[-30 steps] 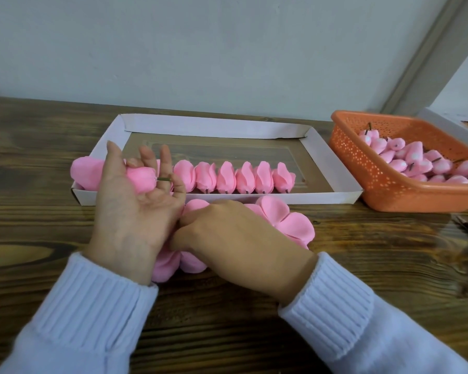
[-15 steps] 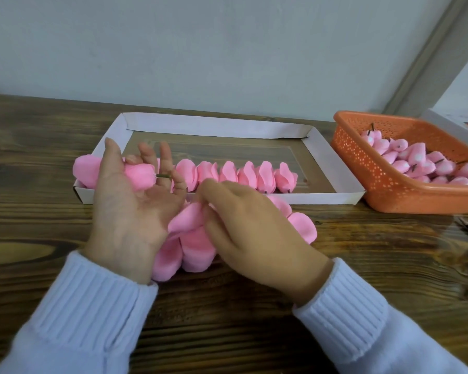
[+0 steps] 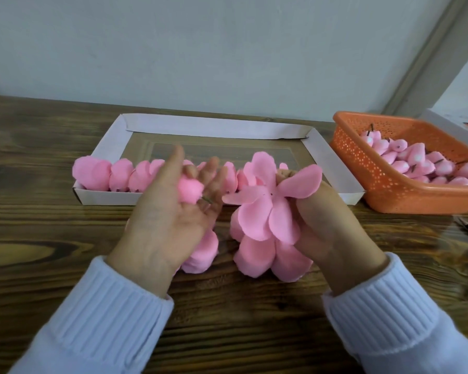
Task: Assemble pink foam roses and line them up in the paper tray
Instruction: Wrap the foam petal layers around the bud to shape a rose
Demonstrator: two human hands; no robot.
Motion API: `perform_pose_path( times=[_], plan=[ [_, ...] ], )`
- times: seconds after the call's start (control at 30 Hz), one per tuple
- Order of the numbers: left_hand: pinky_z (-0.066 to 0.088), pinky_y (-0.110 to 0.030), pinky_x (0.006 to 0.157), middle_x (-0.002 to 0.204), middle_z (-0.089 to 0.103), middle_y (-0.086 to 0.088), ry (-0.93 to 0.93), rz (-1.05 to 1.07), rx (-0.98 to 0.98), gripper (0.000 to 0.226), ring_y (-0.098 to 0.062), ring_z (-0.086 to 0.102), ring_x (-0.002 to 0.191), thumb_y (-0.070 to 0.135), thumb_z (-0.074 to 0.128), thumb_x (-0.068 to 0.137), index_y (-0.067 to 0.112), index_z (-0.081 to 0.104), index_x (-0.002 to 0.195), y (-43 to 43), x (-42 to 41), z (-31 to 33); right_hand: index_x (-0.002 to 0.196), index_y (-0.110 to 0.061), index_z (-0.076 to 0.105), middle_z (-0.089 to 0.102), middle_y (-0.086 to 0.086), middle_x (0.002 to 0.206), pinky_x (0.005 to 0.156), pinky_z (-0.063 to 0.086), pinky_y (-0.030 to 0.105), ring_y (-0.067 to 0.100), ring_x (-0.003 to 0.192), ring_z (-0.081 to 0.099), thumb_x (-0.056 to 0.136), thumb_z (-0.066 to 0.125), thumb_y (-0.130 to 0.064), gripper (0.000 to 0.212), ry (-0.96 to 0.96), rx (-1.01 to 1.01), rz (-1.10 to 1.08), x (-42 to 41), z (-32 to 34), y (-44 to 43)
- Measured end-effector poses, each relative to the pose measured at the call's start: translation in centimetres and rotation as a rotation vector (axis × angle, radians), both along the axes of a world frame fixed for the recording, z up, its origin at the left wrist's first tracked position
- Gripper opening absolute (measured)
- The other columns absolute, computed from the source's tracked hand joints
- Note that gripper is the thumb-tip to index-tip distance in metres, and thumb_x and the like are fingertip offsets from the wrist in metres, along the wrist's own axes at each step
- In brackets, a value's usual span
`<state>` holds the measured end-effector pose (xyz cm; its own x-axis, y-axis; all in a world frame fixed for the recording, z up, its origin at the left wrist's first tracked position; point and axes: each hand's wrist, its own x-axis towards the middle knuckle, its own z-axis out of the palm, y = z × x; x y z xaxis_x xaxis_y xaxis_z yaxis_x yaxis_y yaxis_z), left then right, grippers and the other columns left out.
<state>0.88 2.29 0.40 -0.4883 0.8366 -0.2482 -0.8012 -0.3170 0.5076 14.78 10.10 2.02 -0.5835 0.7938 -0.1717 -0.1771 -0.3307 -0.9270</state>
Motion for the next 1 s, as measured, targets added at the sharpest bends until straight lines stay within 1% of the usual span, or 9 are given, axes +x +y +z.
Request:
perform_pose_path(
  times=[0.07,0.17,0.37,0.57,0.67,0.73,0.8,0.9,1.0],
  plan=[
    [0.058,-0.040,0.084,0.086,0.073,-0.011,0.160,-0.109,-0.021,0.035,-0.023,0.073,0.087,0.043,0.066,0.068,0.014,0.052,0.054,0.2,0.8,-0.1,0.089,-0.005,0.070,0.065,0.011,0.082,0.070,0.053,0.032,0.021,0.074,0.063,0.099,0.045,-0.016,0.029,-0.036,-0.066,-0.039,0.1,-0.2,0.4],
    [0.061,-0.033,0.073,0.090,0.071,-0.013,0.344,-0.193,-0.065,0.037,-0.019,0.071,0.085,0.043,0.064,0.067,0.014,0.056,0.046,0.2,1.6,-0.3,0.110,-0.001,0.061,0.060,0.017,0.091,0.076,0.049,0.039,0.029,0.084,0.057,0.100,0.044,-0.019,0.027,-0.096,-0.055,-0.093,-0.2,-0.6,0.7],
    [0.055,-0.042,0.087,0.067,0.064,-0.002,0.371,-0.386,-0.137,0.029,-0.011,0.065,0.066,0.038,0.069,0.070,0.014,0.067,0.054,-0.1,1.6,-0.4,0.117,0.000,0.055,0.056,0.019,0.095,0.080,0.043,0.041,0.032,0.086,0.054,0.097,0.043,-0.006,0.025,-0.050,-0.121,-0.056,0.0,-1.0,1.6],
    [0.056,-0.035,0.081,0.069,0.070,0.000,0.400,-0.287,-0.113,0.017,-0.007,0.070,0.070,0.028,0.072,0.066,0.014,0.074,0.056,0.1,1.6,-0.6,0.084,-0.007,0.046,0.049,0.001,0.052,0.060,0.035,0.028,0.017,0.054,0.046,0.087,0.037,0.003,0.014,0.123,-0.150,0.044,0.3,-1.4,1.7],
    [0.058,-0.033,0.078,0.070,0.071,-0.003,0.363,-0.252,-0.083,0.014,-0.009,0.071,0.072,0.024,0.072,0.065,0.014,0.075,0.057,0.2,1.6,-0.7,0.072,-0.007,0.062,0.061,0.004,0.067,0.065,0.050,0.024,0.016,0.061,0.063,0.086,0.051,-0.011,0.018,0.291,-0.284,0.094,0.6,-1.0,1.4],
    [0.059,-0.034,0.079,0.072,0.072,-0.003,0.341,-0.219,-0.084,0.016,-0.010,0.072,0.075,0.025,0.071,0.067,0.014,0.074,0.056,0.3,1.6,-0.7,0.095,-0.007,0.065,0.065,0.007,0.076,0.061,0.056,0.028,0.020,0.067,0.069,0.092,0.051,-0.036,0.032,0.326,-0.301,0.060,0.9,-1.0,1.4],
    [0.058,-0.037,0.082,0.077,0.074,-0.002,0.327,-0.157,-0.109,0.017,-0.011,0.072,0.078,0.027,0.070,0.069,0.015,0.075,0.057,0.4,1.6,-0.6,0.117,-0.012,0.055,0.066,0.010,0.091,0.062,0.057,0.033,0.023,0.073,0.069,0.095,0.046,-0.048,0.043,0.261,-0.199,-0.052,1.1,-1.3,1.7],
    [0.059,-0.034,0.079,0.081,0.075,-0.002,0.288,-0.080,-0.141,0.020,-0.011,0.073,0.080,0.032,0.068,0.066,0.016,0.075,0.056,0.3,1.5,-0.5,0.119,-0.025,0.052,0.061,0.001,0.114,0.070,0.057,0.029,0.018,0.086,0.070,0.086,0.061,-0.037,0.037,0.116,0.215,-0.163,1.3,-1.6,1.6],
    [0.059,-0.029,0.072,0.090,0.075,-0.004,0.261,-0.064,-0.104,0.022,-0.013,0.072,0.085,0.035,0.067,0.068,0.016,0.075,0.058,0.1,1.6,-0.3,0.123,-0.031,0.052,0.055,-0.016,0.127,0.089,0.052,0.027,0.005,0.115,0.059,0.083,0.064,-0.026,0.043,-0.089,0.712,0.032,1.4,-2.0,0.7]
  ],
)
